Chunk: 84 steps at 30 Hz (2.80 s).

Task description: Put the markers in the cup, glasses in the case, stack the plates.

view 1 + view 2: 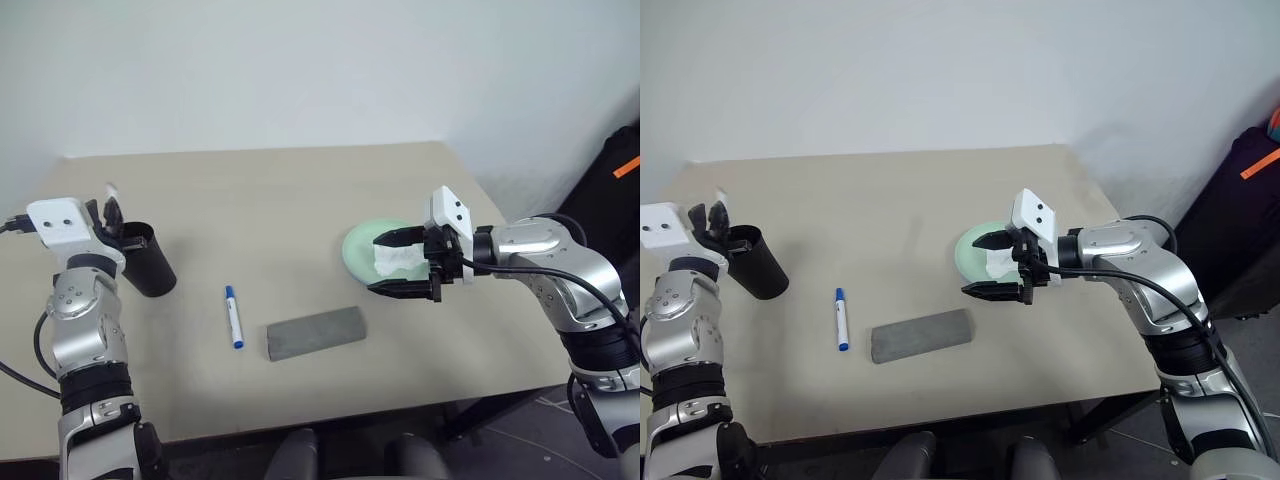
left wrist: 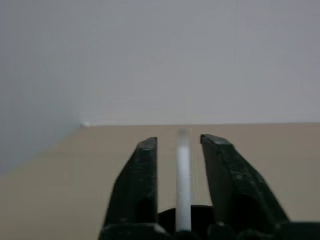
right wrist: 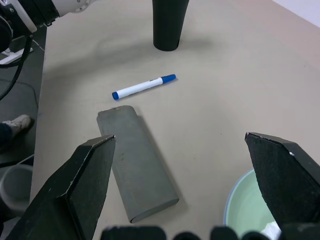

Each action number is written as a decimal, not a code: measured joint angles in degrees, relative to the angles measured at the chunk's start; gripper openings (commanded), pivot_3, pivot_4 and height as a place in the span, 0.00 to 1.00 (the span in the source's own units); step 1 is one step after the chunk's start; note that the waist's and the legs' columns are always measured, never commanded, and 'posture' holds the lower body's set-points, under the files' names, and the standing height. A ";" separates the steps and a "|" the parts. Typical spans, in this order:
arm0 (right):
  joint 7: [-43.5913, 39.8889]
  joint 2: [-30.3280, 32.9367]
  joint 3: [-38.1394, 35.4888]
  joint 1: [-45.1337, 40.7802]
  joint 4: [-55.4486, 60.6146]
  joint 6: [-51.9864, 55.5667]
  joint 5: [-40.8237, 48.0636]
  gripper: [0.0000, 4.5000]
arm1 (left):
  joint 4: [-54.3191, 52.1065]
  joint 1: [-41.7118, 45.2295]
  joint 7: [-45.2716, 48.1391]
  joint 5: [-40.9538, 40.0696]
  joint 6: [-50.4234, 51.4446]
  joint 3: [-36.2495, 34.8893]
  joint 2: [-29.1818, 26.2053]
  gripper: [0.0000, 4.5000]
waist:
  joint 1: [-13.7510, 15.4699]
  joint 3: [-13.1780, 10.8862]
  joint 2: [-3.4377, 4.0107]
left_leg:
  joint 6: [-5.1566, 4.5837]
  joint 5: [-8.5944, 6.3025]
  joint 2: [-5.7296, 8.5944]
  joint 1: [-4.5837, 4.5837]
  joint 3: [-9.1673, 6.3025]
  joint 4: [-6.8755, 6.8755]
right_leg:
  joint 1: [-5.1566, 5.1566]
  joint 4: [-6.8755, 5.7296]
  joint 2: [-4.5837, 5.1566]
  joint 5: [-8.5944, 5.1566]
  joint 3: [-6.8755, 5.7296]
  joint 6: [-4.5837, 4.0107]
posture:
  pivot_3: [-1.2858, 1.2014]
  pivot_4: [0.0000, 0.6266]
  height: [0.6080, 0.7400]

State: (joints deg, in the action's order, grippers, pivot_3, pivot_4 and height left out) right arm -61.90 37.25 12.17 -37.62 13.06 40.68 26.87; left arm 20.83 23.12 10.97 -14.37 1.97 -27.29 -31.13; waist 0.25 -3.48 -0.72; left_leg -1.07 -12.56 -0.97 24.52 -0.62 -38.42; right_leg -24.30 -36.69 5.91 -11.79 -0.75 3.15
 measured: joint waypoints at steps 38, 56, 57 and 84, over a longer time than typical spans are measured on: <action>-0.13 -0.42 0.13 0.03 0.28 0.20 0.09 1.00 | -48.32 -5.55 -11.76 -26.14 48.57 2.69 10.69 1.00 | 0.11 0.07 -0.23 | -0.20 0.12 0.03 -0.01 -0.07 -0.07 | 0.11 0.02 -0.01 -0.08 0.02 0.11 | 0.52 0.00 0.72; -0.23 -0.32 0.16 0.05 0.38 1.40 0.12 1.00 | -50.92 -2.80 -24.63 -31.33 60.59 4.81 8.55 1.00 | -0.01 0.07 -0.26 | -0.21 0.12 0.03 -0.02 -0.08 -0.12 | 0.11 -0.01 -0.03 -0.09 0.04 0.12 | 0.52 0.00 0.72; -0.22 -0.33 0.16 0.05 0.38 1.41 0.12 1.00 | -51.02 -2.80 -25.19 -31.39 63.01 4.88 8.20 1.00 | 0.01 0.07 -0.27 | -0.21 0.11 0.03 -0.01 -0.08 -0.13 | 0.11 0.00 -0.03 -0.09 0.04 0.12 | 0.52 0.00 0.72; -1.54 -0.19 0.16 0.05 0.43 2.08 0.17 1.00 | -52.77 -4.38 -37.20 -18.05 90.09 0.45 24.30 1.00 | 0.02 0.08 -0.34 | 0.00 0.00 0.09 -0.01 -0.13 -0.12 | 0.11 0.01 0.00 -0.10 0.05 0.10 | 0.52 0.00 0.72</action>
State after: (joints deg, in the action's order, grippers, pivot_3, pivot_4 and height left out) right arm -63.44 37.06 12.33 -37.57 13.49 42.76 27.05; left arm -31.94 18.74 -26.23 -32.42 92.07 -26.84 -6.83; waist 0.27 -3.40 -1.06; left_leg -1.07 -12.56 -0.88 24.51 -0.74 -38.53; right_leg -24.19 -36.68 5.91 -11.88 -0.70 3.25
